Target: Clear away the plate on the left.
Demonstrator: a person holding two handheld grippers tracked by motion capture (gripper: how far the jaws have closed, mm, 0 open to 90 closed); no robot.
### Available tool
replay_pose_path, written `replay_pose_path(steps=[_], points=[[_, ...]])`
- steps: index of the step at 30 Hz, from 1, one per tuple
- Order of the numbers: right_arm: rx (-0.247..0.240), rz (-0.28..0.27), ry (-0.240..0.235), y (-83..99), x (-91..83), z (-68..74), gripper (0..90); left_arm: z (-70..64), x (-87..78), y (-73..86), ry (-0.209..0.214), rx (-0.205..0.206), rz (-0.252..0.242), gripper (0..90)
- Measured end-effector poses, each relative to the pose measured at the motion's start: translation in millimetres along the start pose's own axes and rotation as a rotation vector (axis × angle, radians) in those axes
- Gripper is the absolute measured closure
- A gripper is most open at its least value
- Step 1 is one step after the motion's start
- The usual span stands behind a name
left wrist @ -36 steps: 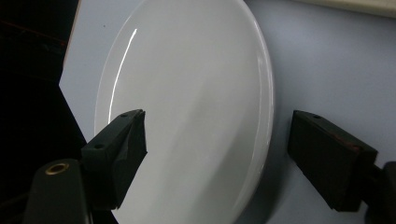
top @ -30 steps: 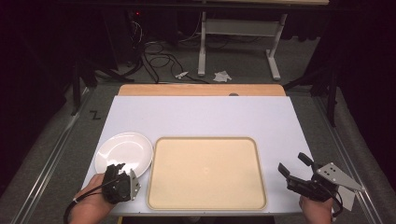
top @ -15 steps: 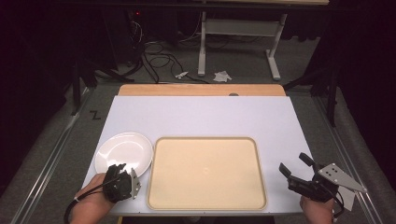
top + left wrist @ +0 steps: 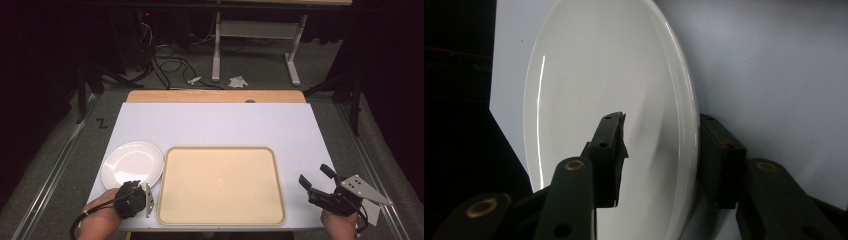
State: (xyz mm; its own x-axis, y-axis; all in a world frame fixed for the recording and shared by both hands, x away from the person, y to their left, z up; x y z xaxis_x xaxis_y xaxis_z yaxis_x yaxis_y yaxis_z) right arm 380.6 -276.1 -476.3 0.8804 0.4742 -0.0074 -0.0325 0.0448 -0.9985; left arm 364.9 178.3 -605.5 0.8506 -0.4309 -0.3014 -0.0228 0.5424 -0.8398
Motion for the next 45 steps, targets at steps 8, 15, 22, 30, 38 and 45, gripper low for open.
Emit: replay_pose_path(steps=[8, 15, 22, 30, 38, 45], points=[[0.005, -0.011, 0.013, -3.0, -3.0, -1.0, 16.1, 5.3, 0.9, -1.4, -0.032, -0.014, -0.02, 50.7], [0.005, -0.008, 0.014, -2.0, -3.4, -0.9, 16.1, 5.0, -0.6, -2.6, -0.023, -0.101, -0.036, 57.5], [0.016, 0.004, 0.025, 1.6, -2.8, -3.7, 16.1, -1.6, -2.7, -1.5, 0.018, -0.133, -0.017, 73.9], [0.012, 0.001, 0.019, 1.1, -2.8, -2.9, 16.2, -5.5, -2.5, 0.8, 0.024, -0.067, -0.01, 78.2], [0.007, -0.011, 0.018, -3.0, -4.0, -2.6, 16.1, -3.9, -1.1, -2.2, 0.011, -0.051, -0.023, 79.9], [0.004, -0.019, 0.015, -5.3, -4.8, -2.8, 16.2, 8.3, -0.5, -16.1, -0.043, -0.028, -0.08, 84.1]])
Point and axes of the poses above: each handheld gripper's, and its own axes: x roughly forward along the jaws, y roughly out of its underside, z roughly to its left, the point moved 10 cm from there along x, roughly forward along the jaws, and after that the axes turned 15 degrees about -z, right-handed, at the moved point
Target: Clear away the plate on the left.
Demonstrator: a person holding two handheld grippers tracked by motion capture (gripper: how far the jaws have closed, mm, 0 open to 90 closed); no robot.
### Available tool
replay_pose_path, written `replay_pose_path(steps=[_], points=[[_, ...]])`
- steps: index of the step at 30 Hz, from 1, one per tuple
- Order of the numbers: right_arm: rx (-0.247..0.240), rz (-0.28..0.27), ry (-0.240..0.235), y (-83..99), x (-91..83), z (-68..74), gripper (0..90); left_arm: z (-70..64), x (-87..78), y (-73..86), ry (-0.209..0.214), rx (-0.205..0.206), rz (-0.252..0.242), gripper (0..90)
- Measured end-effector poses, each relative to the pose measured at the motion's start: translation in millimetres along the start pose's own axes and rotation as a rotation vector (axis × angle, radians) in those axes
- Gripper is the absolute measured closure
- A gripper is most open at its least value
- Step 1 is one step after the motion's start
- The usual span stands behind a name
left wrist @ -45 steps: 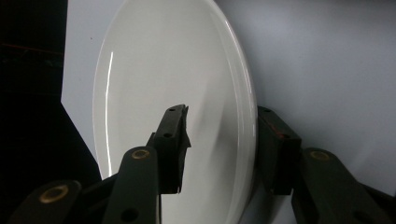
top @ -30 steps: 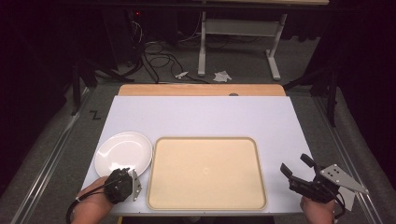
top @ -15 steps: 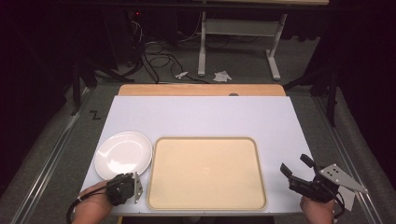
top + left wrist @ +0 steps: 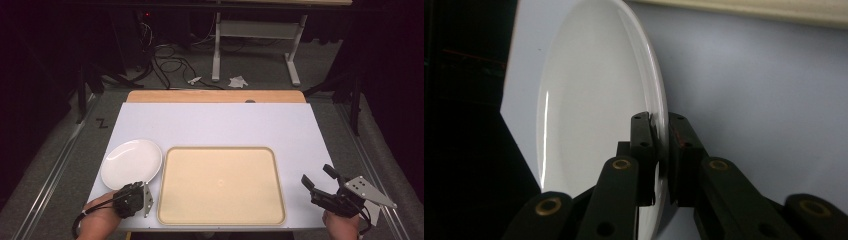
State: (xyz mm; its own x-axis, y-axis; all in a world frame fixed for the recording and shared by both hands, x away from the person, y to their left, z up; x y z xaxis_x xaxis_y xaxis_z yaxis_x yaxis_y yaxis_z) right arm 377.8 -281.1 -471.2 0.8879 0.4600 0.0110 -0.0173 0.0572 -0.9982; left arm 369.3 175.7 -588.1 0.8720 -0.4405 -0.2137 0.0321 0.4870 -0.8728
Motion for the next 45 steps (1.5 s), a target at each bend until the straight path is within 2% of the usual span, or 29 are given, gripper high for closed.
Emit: replay_pose_path(steps=[2, 3, 5, 7, 9, 16, 19, 39, 45], points=[[0.003, -0.001, 0.006, 0.1, -0.4, -1.9, 16.1, 3.2, 0.1, -3.4, -0.01, 0.011, -0.016, 85.2], [0.005, -0.002, 0.006, 0.1, -0.3, -2.3, 16.1, 3.9, 1.5, -5.9, -0.02, 0.001, -0.039, 85.6], [0.001, 0.0, 0.003, 0.3, 0.3, -2.3, 16.1, 8.0, 1.0, -7.9, -0.028, 0.022, -0.044, 86.7], [0.004, 0.002, 0.006, 0.9, 1.1, -2.0, 16.2, 9.3, 2.2, -10.4, -0.038, -0.002, -0.061, 87.1], [-0.001, 0.002, 0.0, 0.7, 1.4, -0.1, 16.2, 10.2, 1.7, -8.7, -0.034, 0.015, -0.046, 87.1], [-0.006, 0.0, 0.0, -0.3, 0.7, 0.5, 16.1, 12.5, 3.7, -9.8, -0.04, 0.013, -0.048, 87.2], [-0.003, 0.001, 0.005, -0.2, 0.9, -0.5, 16.1, 14.1, 3.4, -9.4, -0.044, 0.027, -0.048, 87.2], [-0.018, 0.004, 0.0, -0.3, 1.0, 0.7, 16.1, 13.9, 2.2, -15.7, -0.065, 0.022, -0.079, 87.2], [-0.017, -0.004, 0.002, -2.4, 0.4, 0.2, 16.1, 12.3, 1.7, -21.1, -0.06, 0.04, -0.096, 87.3]])
Point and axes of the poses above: each handheld gripper's, and its own axes: x roughly forward along the jaws, y roughly out of its underside, z roughly to its left, the point moved 10 cm from there along x, roughly forward along the jaws, and after that the axes turned 15 degrees about -z, right-handed, at the moved point
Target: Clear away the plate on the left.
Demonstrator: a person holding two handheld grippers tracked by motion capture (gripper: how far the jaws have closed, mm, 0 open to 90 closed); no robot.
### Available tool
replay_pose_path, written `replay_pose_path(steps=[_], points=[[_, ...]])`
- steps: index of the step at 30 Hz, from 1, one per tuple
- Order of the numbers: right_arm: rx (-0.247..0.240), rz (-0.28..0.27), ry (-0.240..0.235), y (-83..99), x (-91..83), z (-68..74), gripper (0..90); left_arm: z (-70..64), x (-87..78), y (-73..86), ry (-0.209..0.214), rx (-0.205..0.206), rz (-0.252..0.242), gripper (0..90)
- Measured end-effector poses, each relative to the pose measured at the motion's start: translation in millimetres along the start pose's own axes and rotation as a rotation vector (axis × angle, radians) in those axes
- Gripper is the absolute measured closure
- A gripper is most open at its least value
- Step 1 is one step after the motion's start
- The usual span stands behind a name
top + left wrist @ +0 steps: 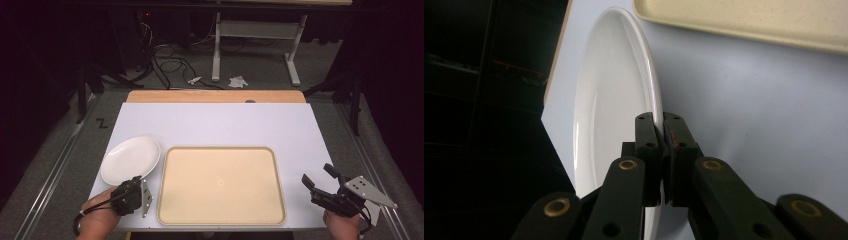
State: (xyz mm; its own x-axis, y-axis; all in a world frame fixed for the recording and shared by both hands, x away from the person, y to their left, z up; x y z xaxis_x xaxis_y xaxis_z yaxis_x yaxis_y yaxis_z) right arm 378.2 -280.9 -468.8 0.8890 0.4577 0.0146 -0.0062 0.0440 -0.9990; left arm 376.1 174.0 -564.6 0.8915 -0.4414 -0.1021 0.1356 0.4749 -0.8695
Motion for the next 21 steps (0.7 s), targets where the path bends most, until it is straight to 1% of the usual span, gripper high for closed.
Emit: replay_pose_path(steps=[1, 3, 6, 10, 16, 17, 19, 21], points=[[0.0, 0.0, 0.0, 0.0, 0.1, -0.1, 16.1, -0.6, 0.6, -2.0, -0.006, -0.011, -0.014, 87.2], [0.0, 0.0, -0.001, 0.1, 0.3, -0.1, 16.1, 0.1, 0.6, -4.2, -0.011, -0.004, -0.021, 87.2], [-0.001, 0.001, 0.002, 0.4, 0.6, -0.8, 16.1, -0.3, 0.9, -7.3, -0.011, -0.006, -0.033, 87.3], [-0.001, -0.003, -0.001, -0.6, 0.0, -0.7, 16.1, -2.2, 1.0, -9.5, -0.008, -0.006, -0.039, 87.3], [0.001, -0.004, 0.0, -0.7, 0.3, -0.6, 16.2, -2.9, 0.9, -11.8, -0.005, 0.006, -0.044, 87.2], [0.002, -0.004, 0.0, -0.7, 0.4, -0.7, 16.1, -3.5, 1.5, -12.8, -0.007, 0.0, -0.051, 87.2], [0.0, -0.004, 0.0, -0.7, 0.2, -0.7, 16.1, -4.6, 0.8, -14.5, -0.001, 0.009, -0.052, 87.2], [-0.005, -0.004, -0.002, -0.7, 0.2, -0.4, 16.1, -5.8, 1.0, -17.5, -0.002, 0.008, -0.063, 87.2]])
Point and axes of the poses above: each handheld gripper's, and its own axes: x roughly forward along the jaws, y roughly out of its underside, z roughly to its left, the point moved 10 cm from there along x, roughly forward along the jaws, and after that the axes turned 15 degrees about -z, right-handed, at the moved point
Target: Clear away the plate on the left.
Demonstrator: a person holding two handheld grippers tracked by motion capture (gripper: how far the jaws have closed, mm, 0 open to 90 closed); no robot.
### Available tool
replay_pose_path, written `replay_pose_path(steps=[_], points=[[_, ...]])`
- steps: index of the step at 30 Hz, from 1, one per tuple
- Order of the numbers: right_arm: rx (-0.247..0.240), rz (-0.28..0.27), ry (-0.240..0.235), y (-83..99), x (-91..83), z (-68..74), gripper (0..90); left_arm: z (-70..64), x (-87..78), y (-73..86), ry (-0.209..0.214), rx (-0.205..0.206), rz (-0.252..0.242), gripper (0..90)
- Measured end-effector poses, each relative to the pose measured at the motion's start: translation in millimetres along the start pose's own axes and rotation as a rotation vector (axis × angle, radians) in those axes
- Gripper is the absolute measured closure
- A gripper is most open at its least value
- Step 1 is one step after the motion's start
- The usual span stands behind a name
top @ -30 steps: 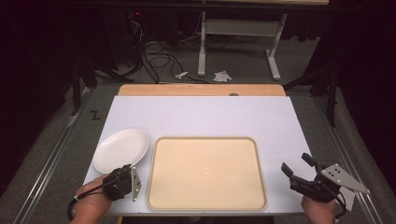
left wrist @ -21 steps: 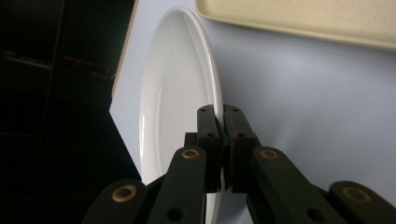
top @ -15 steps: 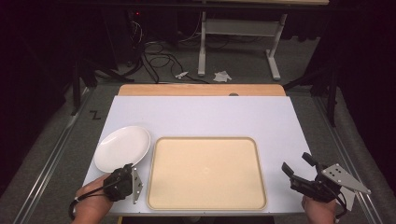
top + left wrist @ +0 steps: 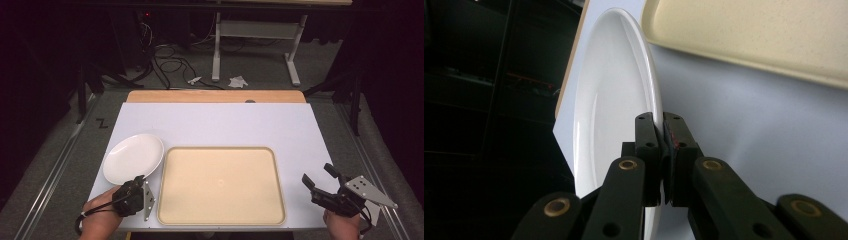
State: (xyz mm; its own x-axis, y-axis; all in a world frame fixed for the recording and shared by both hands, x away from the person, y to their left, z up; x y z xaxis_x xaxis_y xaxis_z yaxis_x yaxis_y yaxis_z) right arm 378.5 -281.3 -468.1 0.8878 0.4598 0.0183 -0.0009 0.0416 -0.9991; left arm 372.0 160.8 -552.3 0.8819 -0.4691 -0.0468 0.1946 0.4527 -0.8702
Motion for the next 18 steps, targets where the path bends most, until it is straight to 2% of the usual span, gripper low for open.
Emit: replay_pose_path(steps=[8, 18], points=[[-0.011, 0.009, -0.004, 1.3, 0.9, 2.2, 16.1, -4.0, 0.0, -11.1, 0.005, 0.0, -0.033, 87.2], [-0.01, 0.002, 0.002, -0.6, -0.7, 1.5, 16.2, -13.4, 1.5, -21.0, 0.033, 0.018, -0.041, 87.2]])
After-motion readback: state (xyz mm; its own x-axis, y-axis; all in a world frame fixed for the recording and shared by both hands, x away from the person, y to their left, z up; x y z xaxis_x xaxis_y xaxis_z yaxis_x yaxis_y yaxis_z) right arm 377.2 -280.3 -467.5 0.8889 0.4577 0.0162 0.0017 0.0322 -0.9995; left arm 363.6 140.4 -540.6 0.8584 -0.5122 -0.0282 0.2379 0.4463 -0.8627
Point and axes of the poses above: each handheld gripper's, and its own axes: x roughly forward along the jaws, y roughly out of its underside, z roughly to its left, the point moved 10 cm from there along x, roughly forward along the jaws, and after that the axes turned 15 degrees about -z, right-handed, at the moved point
